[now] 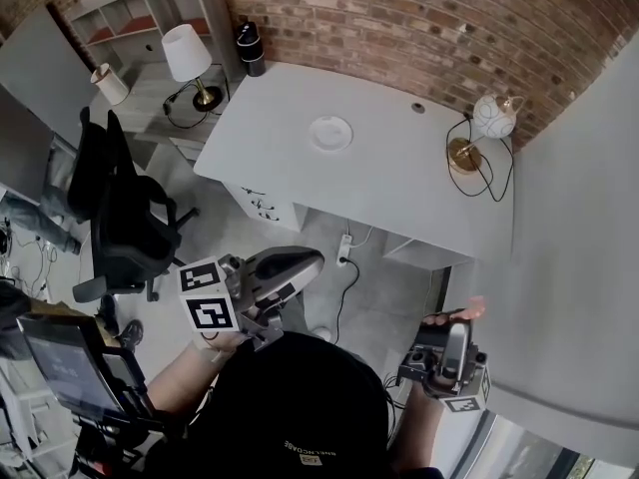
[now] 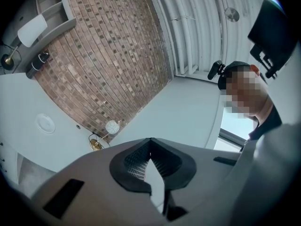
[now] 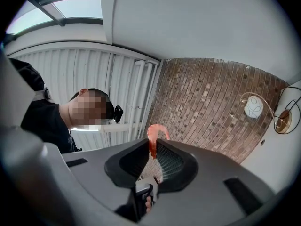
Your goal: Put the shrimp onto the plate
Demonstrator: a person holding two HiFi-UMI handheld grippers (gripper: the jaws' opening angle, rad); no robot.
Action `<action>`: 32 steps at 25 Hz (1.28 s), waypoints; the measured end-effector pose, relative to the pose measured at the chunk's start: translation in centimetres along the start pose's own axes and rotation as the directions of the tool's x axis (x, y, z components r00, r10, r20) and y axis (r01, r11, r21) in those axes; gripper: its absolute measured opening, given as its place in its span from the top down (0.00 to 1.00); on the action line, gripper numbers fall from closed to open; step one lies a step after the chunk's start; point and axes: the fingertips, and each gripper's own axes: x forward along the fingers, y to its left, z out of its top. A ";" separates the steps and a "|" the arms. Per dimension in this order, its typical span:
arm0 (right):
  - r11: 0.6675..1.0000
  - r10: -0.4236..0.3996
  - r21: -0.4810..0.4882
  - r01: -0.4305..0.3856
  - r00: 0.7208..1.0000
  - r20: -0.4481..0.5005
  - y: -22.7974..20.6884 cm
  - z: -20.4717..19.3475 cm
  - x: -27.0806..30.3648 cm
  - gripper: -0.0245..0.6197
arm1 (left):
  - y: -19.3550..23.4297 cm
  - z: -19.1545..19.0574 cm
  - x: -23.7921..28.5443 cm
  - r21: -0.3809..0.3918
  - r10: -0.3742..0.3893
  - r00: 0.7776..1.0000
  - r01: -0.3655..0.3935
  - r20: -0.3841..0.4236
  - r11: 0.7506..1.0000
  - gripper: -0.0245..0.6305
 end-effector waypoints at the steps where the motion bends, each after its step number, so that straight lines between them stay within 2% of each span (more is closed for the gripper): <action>1: 1.000 0.001 0.001 -0.001 1.000 -0.001 -0.3 -0.3 0.6 0.89 | 0.7 0.4 -0.1 -0.004 0.001 1.000 -0.001 0.004 1.000 0.96; 8: 1.000 -0.010 -0.011 0.010 1.000 -0.019 -4.1 -1.8 5.2 0.89 | 6.3 4.2 0.6 -0.030 0.008 1.000 -0.007 0.022 1.000 0.96; 20: 0.997 -0.072 0.014 0.073 0.997 -0.007 -12.3 -7.0 16.3 0.89 | 17.7 13.8 0.4 -0.084 0.006 1.000 -0.007 -0.013 0.996 0.96; 24: 0.994 -0.098 0.036 0.099 0.995 -0.007 -14.2 -9.1 20.3 0.89 | 21.3 16.7 -0.5 -0.101 0.008 1.000 -0.010 -0.020 0.995 0.96; 32: 0.987 -0.161 0.022 0.162 0.987 -0.028 -17.1 -11.7 25.5 0.89 | 27.0 20.5 -1.8 -0.155 0.011 1.000 -0.013 -0.018 0.988 0.96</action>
